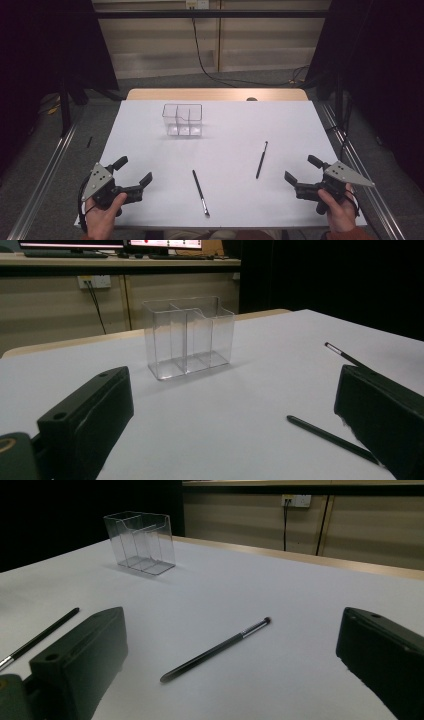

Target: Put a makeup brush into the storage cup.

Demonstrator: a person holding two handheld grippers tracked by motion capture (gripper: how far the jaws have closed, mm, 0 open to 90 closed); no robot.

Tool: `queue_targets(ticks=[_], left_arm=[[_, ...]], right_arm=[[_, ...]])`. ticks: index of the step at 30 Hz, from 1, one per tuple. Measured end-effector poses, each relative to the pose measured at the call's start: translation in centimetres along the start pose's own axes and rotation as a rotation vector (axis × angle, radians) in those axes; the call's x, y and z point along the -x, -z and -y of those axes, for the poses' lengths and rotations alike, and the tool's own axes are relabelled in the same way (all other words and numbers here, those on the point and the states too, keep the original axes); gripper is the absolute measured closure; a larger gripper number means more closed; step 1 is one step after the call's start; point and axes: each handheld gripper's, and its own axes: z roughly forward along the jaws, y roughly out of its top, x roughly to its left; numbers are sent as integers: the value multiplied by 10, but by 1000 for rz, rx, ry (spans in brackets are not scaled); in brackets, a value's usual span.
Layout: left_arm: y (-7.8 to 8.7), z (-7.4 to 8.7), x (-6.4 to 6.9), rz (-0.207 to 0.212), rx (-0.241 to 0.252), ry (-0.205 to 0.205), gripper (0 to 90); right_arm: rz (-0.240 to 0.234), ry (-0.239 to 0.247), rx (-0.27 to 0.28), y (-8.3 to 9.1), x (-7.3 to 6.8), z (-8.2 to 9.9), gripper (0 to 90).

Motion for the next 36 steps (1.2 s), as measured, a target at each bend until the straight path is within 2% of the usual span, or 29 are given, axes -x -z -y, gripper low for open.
queue_targets(ticks=[7,10,12,15,19,20,23,26,28,29,30,33,36], left_arm=[[1,0,0,8,-11,-9,23],[2,2,0,30,-18,6,22],[2,2,1,29,-22,12,23],[3,1,2,20,-25,-1,23],[1,1,2,33,-29,-1,23],[1,2,4,47,-36,-16,22],[1,2,7,45,-46,-35,18],[2,2,11,70,-49,-61,14],[0,1,15,112,-53,-70,14],[0,1,15,112,-53,-70,15],[-2,1,16,132,-66,-84,16],[-4,1,18,142,-70,-71,14],[-9,1,19,156,-99,-65,17]], right_arm=[[7,-5,1,2,2,1,0],[5,-8,6,2,2,1,0],[4,-9,7,2,2,1,0],[3,-17,12,1,3,1,0],[3,-12,16,2,3,1,0],[4,-21,23,3,3,1,0],[3,-22,29,3,1,0,0],[-3,-9,22,2,0,0,0],[-9,-3,24,2,-2,0,0],[-9,-3,24,2,-2,0,0],[-11,-7,26,2,-2,0,0],[-18,-9,24,1,-1,0,0],[-26,-7,25,0,-1,0,0]])
